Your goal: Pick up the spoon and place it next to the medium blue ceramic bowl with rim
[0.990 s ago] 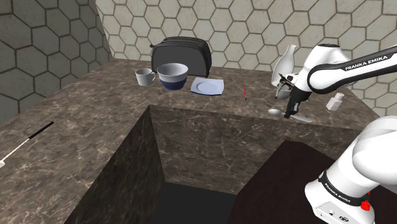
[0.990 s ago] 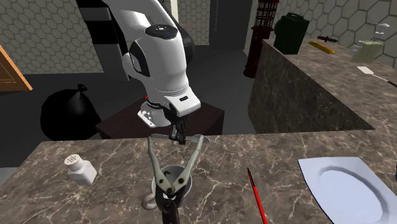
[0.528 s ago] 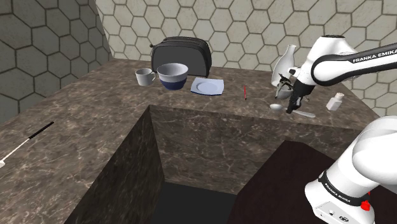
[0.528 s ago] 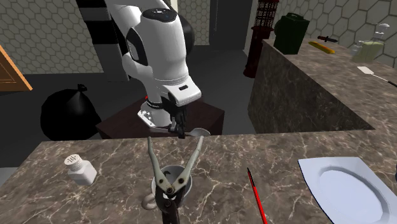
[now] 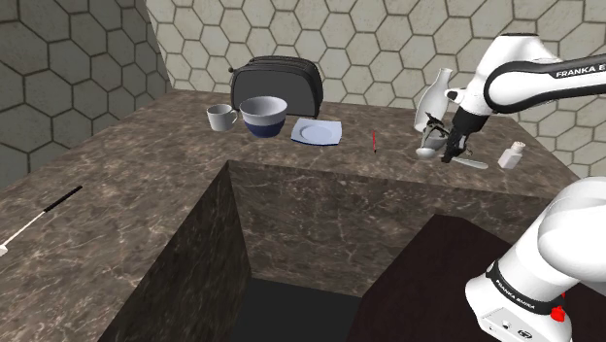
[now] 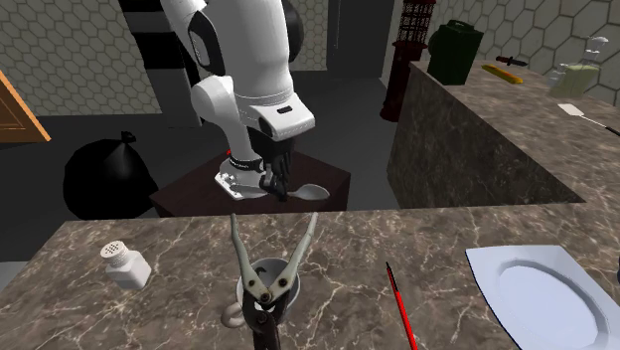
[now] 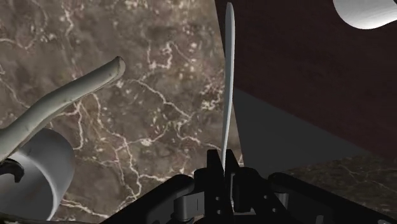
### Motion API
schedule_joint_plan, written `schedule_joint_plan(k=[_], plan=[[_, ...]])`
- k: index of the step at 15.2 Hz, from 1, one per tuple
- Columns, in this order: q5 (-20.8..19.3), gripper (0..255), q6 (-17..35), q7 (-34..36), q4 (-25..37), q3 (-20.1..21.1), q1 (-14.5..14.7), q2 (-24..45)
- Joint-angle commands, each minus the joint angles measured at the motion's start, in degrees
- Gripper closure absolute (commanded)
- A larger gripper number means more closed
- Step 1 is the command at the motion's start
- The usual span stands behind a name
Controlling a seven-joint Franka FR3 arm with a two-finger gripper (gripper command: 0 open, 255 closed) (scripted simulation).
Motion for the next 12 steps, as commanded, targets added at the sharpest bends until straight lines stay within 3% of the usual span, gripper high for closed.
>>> schedule_joint_plan(k=[1, 12], plan=[[0.41, 255, -2.02, -0.08, 1.24, 0.5, 0.06, -0.77], [2.64, 255, -11.48, -0.03, 8.12, 3.26, 0.76, -3.39]])
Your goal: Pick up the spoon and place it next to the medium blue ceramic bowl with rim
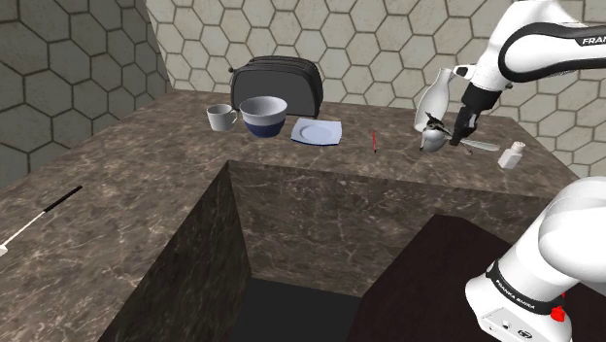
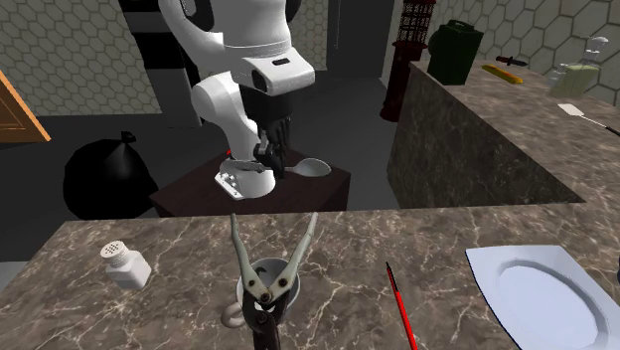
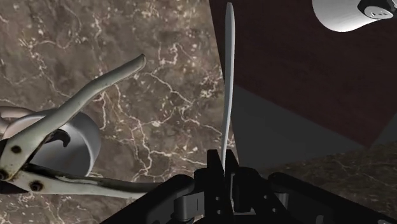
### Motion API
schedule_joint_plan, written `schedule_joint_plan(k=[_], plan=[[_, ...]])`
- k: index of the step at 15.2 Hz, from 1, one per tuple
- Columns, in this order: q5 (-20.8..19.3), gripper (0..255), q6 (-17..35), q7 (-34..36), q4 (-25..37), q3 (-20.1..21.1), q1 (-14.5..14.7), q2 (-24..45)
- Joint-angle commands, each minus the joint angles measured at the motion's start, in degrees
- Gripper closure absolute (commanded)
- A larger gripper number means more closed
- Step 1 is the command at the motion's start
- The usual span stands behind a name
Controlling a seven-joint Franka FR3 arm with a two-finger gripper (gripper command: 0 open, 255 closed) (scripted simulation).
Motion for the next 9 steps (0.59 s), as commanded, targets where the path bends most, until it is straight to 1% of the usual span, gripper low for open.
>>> schedule_joint_plan(k=[1, 9], plan=[[0.44, 255, -1.96, 0.09, 1.32, 0.63, 0.1, -0.59], [1.84, 255, -7.95, 0.05, 6.98, 2.22, 0.71, -0.93]])
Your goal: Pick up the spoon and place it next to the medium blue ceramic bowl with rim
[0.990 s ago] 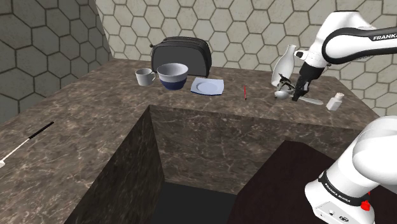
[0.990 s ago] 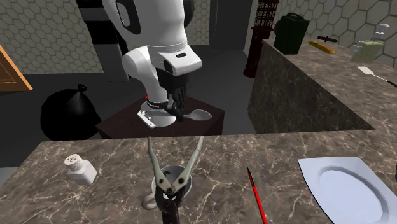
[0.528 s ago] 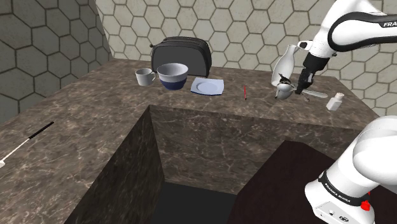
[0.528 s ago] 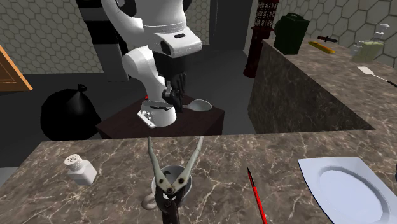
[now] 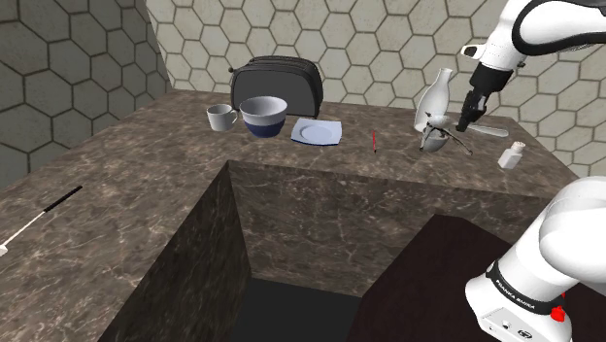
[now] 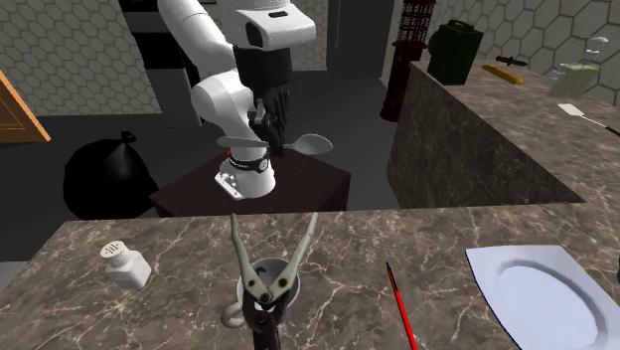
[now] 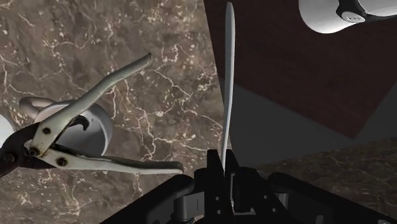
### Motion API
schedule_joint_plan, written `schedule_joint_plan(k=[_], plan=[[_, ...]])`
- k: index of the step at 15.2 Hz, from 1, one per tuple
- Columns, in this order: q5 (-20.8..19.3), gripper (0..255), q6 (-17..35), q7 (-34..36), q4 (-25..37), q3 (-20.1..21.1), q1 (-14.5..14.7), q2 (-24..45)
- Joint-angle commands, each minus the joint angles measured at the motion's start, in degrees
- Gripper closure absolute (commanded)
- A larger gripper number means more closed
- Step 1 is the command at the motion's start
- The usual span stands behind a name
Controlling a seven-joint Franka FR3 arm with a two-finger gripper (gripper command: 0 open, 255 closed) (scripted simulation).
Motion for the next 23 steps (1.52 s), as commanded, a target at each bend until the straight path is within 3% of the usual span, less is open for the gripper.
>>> schedule_joint_plan(k=[1, 12, 23], plan=[[0.93, 255, 0.06, 1.01, 1.22, 0.84, 0.94, 1.39], [8.72, 255, 6.8, 10.83, 11.35, 7.47, 9.46, 18.99], [14.22, 255, 8.3, 17.53, 29.54, 11.95, 14.9, 39.11]])
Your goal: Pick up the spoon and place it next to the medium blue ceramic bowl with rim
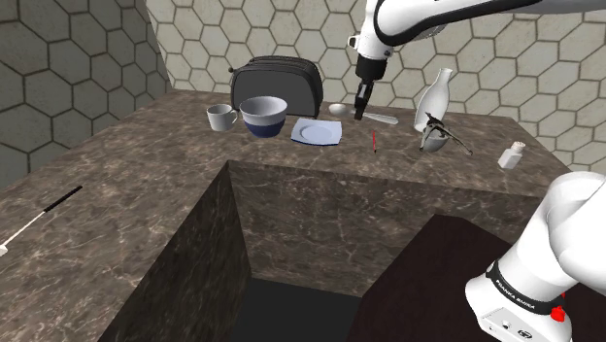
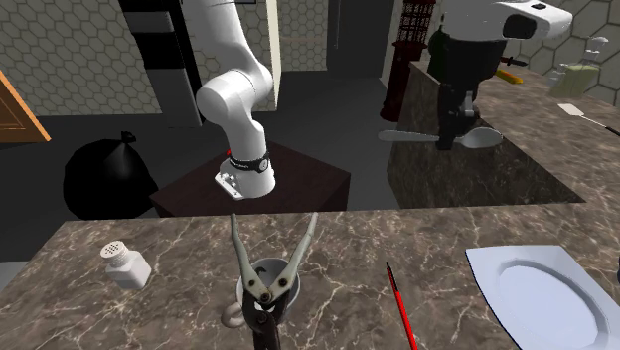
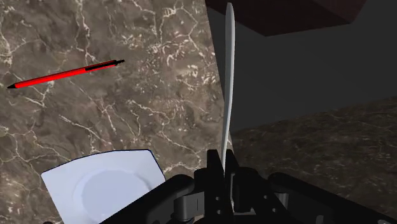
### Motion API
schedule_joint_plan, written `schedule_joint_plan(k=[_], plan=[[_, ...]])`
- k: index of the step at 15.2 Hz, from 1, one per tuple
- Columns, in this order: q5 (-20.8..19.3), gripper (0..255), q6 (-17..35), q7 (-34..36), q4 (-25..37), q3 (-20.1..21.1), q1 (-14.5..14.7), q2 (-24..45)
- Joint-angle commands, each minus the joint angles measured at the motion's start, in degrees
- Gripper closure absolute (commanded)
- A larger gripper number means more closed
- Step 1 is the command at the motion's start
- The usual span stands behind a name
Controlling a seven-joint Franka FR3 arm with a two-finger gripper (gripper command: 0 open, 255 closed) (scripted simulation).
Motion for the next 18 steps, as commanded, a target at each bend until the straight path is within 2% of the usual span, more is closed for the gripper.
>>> schedule_joint_plan(k=[1, 6, 11, 15, 18], plan=[[0.87, 255, -0.17, 0.76, 4.29, 0.48, 0.65, 4.2], [2.5, 255, -1.99, 3.26, 15.91, 1.95, 2.16, 14.1], [3.75, 255, -5.57, 5.62, 30.3, 3.17, 3.23, 24.96], [4.58, 255, -10.34, 7.49, 45.28, 3.99, 3.75, 35.19], [5.19, 255, -16.2, 8.99, 61.18, 4.59, 3.76, 45.21]])
